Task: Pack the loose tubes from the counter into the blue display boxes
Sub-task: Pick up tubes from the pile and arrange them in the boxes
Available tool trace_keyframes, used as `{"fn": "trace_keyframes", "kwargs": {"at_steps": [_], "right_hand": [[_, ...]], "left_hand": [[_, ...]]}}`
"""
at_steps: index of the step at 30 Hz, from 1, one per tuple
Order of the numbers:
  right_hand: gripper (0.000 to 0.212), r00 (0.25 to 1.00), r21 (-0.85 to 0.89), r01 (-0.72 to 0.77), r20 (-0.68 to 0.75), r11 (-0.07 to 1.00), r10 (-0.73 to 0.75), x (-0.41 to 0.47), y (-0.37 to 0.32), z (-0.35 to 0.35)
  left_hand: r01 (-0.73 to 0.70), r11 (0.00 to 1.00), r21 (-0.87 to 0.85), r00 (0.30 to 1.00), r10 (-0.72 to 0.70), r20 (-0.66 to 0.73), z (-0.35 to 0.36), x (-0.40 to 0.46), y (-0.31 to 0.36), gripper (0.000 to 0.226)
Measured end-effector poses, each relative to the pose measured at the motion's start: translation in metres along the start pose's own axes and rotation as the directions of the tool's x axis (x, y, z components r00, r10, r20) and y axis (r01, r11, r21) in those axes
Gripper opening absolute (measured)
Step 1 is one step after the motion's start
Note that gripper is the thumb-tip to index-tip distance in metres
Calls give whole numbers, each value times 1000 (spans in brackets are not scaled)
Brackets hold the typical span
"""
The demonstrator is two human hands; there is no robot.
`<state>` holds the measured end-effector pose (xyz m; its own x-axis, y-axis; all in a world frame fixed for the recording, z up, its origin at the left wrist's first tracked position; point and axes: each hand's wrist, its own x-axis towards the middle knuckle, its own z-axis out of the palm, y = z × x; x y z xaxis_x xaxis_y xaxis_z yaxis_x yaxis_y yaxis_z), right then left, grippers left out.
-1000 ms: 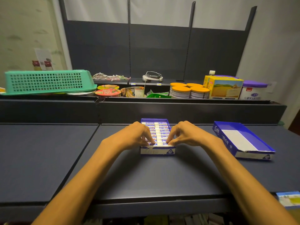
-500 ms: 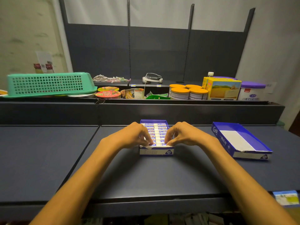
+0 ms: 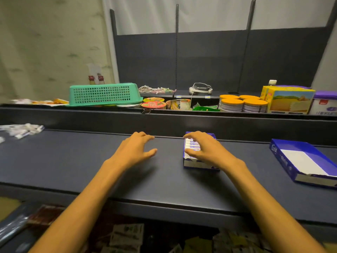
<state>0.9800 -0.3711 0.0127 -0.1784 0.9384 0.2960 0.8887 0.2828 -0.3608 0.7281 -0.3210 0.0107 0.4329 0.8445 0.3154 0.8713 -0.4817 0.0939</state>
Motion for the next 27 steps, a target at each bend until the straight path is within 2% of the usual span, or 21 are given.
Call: {"fn": "trace_keyframes", "kwargs": {"at_steps": [6, 10, 20, 27], "right_hand": [[58, 991, -102, 132, -8, 986, -133, 25, -63, 32], [60, 984, -147, 180, 38, 973, -176, 41, -118, 68], [61, 959, -154, 276, 104, 949, -262, 89, -310, 173], [60, 931, -145, 358, 126, 922, -342, 138, -426, 223]], "left_hand": [[94, 993, 68, 995, -93, -25, -17, -44, -52, 63], [142, 984, 106, 990, -143, 4, -31, -80, -105, 64], [250, 961, 120, 968, -252, 1, -76, -200, -284, 62], [373, 920, 119, 928, -373, -26, -108, -262, -400, 63]]}}
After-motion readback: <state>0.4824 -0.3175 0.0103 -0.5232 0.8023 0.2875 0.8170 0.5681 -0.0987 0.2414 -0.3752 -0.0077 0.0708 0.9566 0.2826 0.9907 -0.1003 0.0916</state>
